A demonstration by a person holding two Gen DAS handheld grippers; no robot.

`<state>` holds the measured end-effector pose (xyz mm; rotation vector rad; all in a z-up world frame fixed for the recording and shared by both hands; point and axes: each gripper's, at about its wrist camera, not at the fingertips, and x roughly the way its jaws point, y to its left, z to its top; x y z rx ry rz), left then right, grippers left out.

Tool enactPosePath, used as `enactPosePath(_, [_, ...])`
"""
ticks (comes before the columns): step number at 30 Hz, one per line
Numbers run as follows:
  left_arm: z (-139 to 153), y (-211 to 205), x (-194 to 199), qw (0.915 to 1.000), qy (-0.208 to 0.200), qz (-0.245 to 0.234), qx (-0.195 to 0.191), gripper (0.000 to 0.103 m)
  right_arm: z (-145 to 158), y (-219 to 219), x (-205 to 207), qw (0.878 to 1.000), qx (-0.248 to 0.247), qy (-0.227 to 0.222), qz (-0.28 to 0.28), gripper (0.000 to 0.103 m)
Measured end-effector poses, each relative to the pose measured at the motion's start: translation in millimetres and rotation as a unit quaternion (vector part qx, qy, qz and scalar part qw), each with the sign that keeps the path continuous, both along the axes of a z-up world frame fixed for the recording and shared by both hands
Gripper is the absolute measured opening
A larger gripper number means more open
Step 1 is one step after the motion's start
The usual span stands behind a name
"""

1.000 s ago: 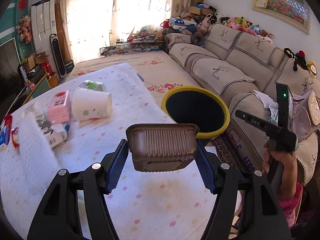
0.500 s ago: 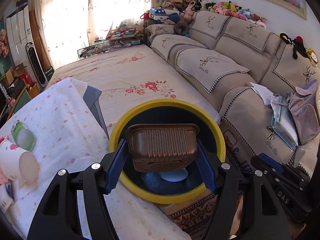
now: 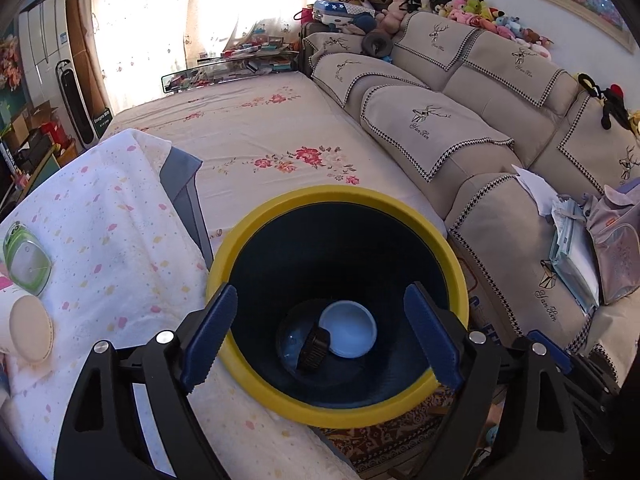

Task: Collect trash
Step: 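Carry the brown plastic tray with the left gripper and drop it into the bin, then grasp the white foam net sleeve with the right gripper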

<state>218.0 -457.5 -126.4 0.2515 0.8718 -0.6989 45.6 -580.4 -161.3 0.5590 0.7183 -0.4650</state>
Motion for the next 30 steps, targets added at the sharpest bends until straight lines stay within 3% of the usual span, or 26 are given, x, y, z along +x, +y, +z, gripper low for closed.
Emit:
enactPosePath(8, [60, 84, -36, 0.9976, -0.045, 0.032, -0.042, 0.091, 1, 27, 17, 0.999, -0.001, 0.003, 0.036, 0.029])
enactPosePath(15, [97, 198, -59, 0.988, -0.091, 0.111, -0.057, 0.094, 12, 75, 40, 0.996, -0.009, -0.002, 0.092, 0.03])
enactPosePath(23, [98, 340, -85, 0.966, -0.113, 0.227, -0.05, 0.095, 35, 162, 74, 0.98, -0.018, -0.018, 0.198, 0.03])
enactPosePath(30, [91, 437, -107, 0.942, -0.139, 0.305, -0.023, 0.098, 62, 266, 101, 0.946, -0.03, -0.048, 0.319, 0.03])
